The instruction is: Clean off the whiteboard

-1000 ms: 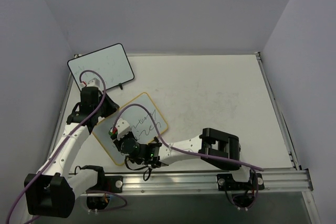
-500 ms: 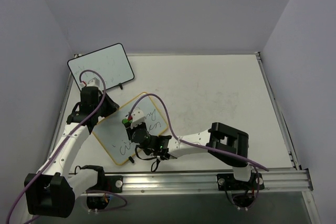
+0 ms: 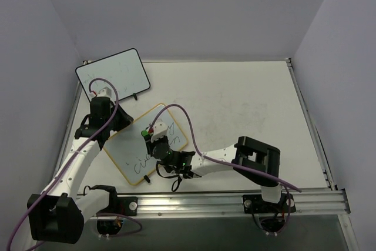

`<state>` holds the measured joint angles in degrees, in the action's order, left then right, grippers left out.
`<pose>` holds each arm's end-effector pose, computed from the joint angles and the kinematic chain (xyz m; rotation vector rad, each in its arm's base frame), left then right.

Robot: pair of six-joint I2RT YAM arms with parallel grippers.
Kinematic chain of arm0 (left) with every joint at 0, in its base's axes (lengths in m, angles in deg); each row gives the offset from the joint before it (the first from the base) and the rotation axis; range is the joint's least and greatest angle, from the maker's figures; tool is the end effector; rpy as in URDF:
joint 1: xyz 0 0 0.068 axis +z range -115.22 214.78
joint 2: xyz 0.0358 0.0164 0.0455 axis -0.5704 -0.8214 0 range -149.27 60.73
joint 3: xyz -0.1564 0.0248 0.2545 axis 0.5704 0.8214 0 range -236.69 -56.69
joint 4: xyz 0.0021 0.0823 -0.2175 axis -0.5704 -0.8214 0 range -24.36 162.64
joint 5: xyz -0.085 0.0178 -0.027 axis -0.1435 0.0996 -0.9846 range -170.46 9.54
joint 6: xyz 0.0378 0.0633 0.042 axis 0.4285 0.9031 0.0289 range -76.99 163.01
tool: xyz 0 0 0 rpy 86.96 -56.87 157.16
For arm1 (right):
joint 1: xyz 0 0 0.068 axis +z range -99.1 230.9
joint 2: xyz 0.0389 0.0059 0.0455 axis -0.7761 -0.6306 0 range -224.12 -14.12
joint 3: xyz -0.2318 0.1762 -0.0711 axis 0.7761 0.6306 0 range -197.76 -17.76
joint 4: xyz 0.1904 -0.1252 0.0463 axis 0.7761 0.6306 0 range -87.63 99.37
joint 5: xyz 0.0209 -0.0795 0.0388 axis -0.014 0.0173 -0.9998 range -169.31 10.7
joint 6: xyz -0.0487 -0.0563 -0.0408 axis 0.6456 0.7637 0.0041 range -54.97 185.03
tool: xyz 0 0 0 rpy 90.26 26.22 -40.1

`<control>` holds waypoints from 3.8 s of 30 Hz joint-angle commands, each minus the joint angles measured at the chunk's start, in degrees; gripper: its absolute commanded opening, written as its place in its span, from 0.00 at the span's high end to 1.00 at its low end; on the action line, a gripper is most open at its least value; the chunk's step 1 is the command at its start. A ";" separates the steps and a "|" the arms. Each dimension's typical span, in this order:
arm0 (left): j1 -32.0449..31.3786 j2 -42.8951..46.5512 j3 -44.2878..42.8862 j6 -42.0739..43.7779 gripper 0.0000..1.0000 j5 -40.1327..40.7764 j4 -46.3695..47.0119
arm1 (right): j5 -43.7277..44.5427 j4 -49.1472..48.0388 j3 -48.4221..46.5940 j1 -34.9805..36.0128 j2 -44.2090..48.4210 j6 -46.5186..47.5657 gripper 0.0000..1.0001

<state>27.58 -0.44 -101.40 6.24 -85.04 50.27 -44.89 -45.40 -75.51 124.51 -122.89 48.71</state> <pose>0.2147 -0.0331 0.2731 -0.5432 2.2294 -0.4962 0.1619 0.4010 0.2534 -0.3558 1.6276 0.7173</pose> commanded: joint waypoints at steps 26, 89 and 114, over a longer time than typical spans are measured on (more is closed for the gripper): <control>-0.97 -0.18 -0.91 0.83 0.78 -1.05 0.13 | -7.78 5.23 -10.53 12.35 -10.32 9.81 1.00; -1.15 -0.71 -0.47 0.74 0.78 -1.66 0.75 | 1.89 2.33 3.36 2.85 -3.99 1.72 1.00; -1.24 -0.89 -0.56 0.56 0.78 -2.01 1.19 | -5.41 2.59 -4.12 13.23 -11.20 6.21 1.00</control>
<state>27.03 -1.20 -101.40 6.24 -85.28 51.49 -47.03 -47.63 -79.23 137.25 -130.41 54.83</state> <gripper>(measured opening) 0.217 0.270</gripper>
